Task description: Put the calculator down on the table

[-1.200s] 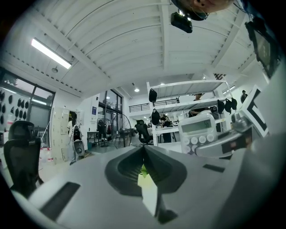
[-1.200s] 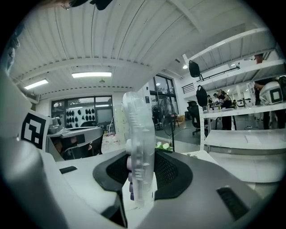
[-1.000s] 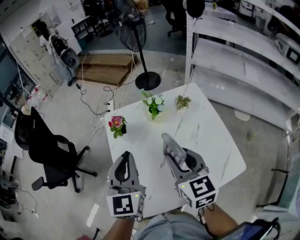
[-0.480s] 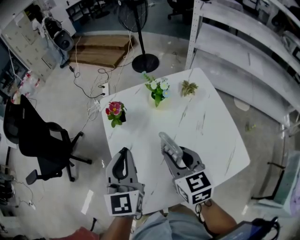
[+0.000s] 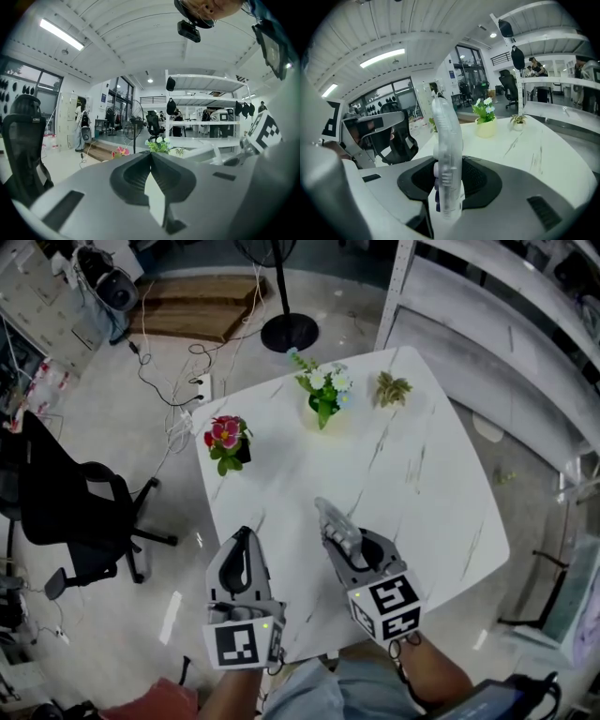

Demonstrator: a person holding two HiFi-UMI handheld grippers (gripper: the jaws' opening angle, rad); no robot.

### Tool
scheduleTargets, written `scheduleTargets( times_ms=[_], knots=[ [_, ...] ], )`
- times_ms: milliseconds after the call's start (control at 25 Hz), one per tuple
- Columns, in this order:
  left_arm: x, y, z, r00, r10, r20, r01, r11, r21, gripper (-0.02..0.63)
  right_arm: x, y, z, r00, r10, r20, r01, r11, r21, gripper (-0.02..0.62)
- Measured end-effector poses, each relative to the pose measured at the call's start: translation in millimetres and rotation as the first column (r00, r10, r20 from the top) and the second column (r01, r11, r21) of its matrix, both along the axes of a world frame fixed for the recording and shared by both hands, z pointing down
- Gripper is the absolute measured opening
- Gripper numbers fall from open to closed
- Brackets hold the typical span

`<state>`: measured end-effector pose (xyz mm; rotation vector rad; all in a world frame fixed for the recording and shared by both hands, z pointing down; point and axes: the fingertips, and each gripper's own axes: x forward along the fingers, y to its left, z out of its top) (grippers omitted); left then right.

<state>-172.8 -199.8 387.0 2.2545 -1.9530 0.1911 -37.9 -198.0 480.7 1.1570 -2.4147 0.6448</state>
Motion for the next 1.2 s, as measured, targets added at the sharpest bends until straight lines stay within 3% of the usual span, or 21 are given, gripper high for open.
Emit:
scheduleTargets(
  times_ms=[560,1200],
  knots=[
    [0,-10,41,0.999,0.011,-0.035,-0.014,0.998,-0.065,0.008,-2,7,51,1.0,0.007,-0.017,-0.009,0.992,-0.128,0.146],
    [1,-23,53,0.999,0.019,-0.036,-0.022,0.995,-0.093,0.008,-1,-7,59,0.997,0.049,0.062,-0.034,0.973,-0.226,0.147]
  ],
)
